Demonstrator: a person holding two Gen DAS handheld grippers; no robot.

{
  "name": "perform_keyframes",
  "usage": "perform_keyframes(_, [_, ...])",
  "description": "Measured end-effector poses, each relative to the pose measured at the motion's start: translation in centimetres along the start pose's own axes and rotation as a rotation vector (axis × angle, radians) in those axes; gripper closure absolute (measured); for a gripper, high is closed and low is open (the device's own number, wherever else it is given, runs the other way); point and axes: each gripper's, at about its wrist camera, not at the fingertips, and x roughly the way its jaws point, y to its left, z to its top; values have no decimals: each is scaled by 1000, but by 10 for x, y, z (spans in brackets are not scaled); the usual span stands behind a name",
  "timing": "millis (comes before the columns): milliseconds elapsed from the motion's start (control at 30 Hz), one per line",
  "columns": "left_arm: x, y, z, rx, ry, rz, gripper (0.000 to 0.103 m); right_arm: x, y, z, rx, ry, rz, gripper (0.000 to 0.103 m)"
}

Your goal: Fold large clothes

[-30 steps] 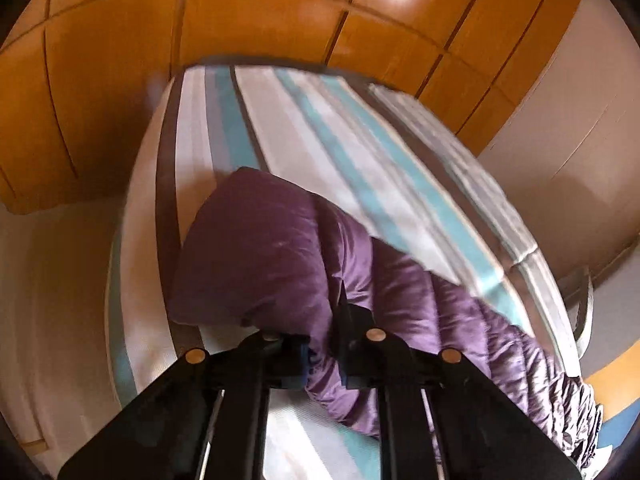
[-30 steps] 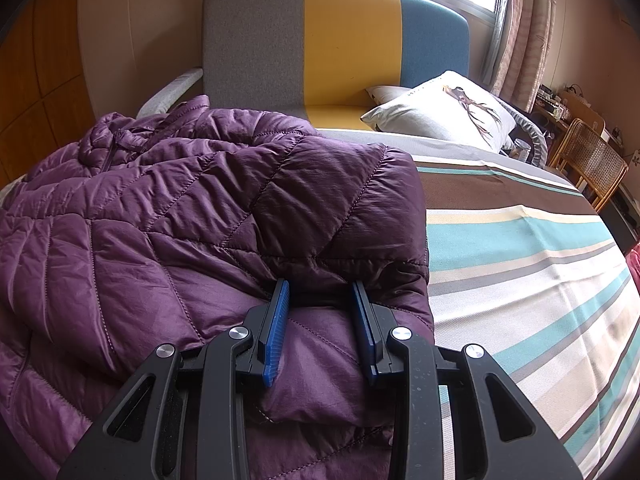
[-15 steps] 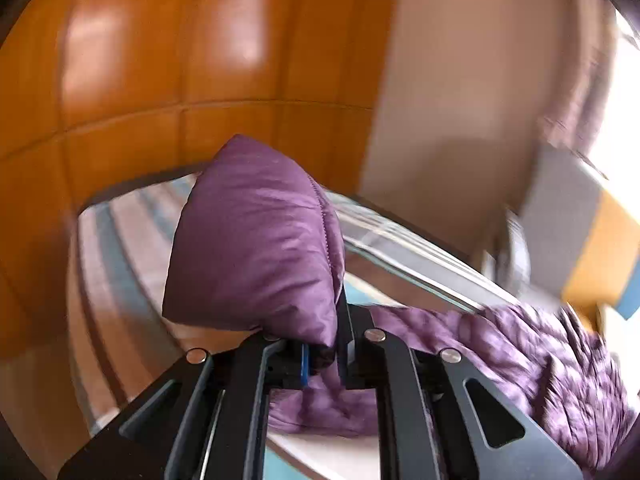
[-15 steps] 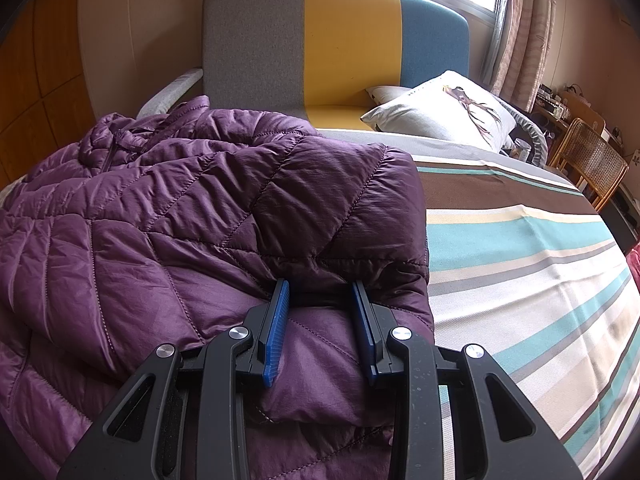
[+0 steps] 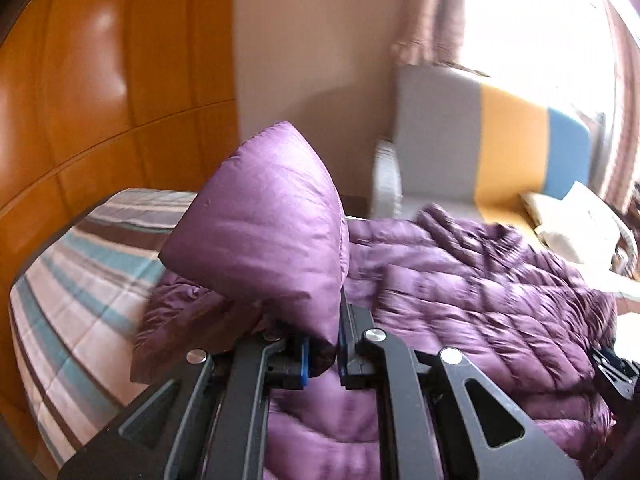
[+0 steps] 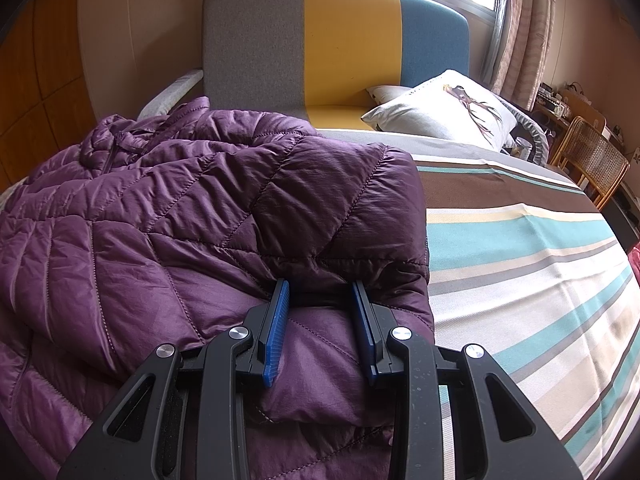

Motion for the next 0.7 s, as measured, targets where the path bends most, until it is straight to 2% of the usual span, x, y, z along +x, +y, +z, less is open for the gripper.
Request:
perform_keyframes(400, [10, -93, -12, 174, 50, -73, 94, 0, 0, 1, 3, 0, 4, 71])
perform_keyframes(700, [13, -148, -22, 240, 85, -174, 90, 1, -1, 2, 9, 0, 10, 71])
